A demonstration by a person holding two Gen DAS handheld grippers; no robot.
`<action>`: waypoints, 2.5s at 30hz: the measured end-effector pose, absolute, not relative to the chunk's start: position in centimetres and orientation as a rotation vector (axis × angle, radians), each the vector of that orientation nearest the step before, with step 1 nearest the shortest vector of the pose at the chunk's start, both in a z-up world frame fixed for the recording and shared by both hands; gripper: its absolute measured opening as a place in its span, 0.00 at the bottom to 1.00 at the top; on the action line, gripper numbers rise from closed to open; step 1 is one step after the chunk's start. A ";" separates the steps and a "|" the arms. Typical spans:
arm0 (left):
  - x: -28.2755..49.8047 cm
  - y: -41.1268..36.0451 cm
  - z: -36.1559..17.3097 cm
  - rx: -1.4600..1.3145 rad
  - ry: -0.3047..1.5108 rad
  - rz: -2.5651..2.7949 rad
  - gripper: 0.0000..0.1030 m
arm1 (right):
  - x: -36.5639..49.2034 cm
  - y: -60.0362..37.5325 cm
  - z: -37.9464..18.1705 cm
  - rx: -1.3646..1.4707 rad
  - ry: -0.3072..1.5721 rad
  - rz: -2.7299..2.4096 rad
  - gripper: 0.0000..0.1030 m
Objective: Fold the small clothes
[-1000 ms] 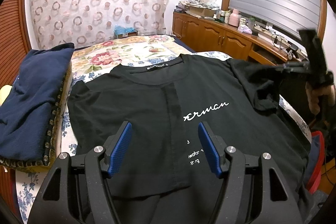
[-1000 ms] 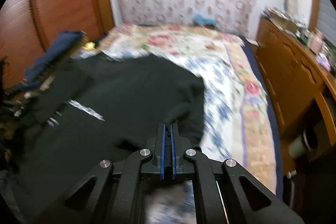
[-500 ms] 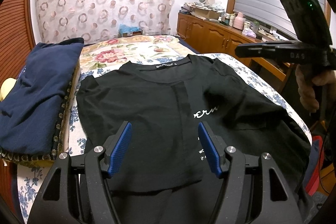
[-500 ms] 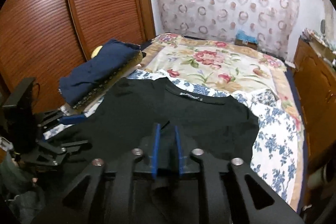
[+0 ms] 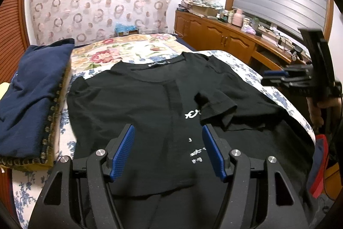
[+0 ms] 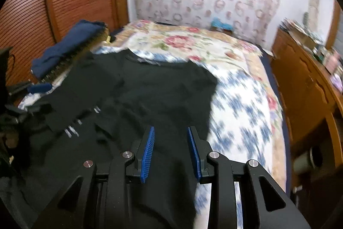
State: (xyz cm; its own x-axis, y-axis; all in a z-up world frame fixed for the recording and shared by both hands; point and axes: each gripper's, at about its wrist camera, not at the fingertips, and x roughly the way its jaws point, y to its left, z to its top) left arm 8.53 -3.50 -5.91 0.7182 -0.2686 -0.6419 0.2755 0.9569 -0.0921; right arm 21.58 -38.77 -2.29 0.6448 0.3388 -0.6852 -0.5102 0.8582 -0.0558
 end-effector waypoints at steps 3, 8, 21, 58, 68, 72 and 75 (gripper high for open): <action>8.6 -4.4 -6.1 0.006 0.718 -0.328 0.64 | 20.0 -40.9 -3.3 -0.233 0.736 0.450 0.32; 8.7 -6.9 -6.4 0.022 0.737 -0.398 0.64 | 17.6 -42.9 -4.3 -0.244 0.747 0.377 0.32; 10.3 -13.8 -7.3 0.067 0.827 -0.629 0.44 | 15.7 -45.8 -6.5 -0.206 0.765 0.245 0.33; 9.6 -10.6 -4.2 0.071 0.770 -0.585 0.39 | 16.2 -47.1 -7.3 -0.174 0.760 0.273 0.35; 15.2 -10.4 -7.9 0.104 0.862 -0.508 0.39 | 18.1 -45.5 -4.8 -0.204 0.738 0.324 0.36; 16.4 -10.4 -8.9 0.088 0.908 -0.544 0.39 | 19.2 -44.7 -4.0 -0.212 0.713 0.361 0.36; 16.3 -10.2 -8.8 0.069 0.914 -0.604 0.33 | 20.0 -44.2 -4.0 -0.223 0.710 0.380 0.36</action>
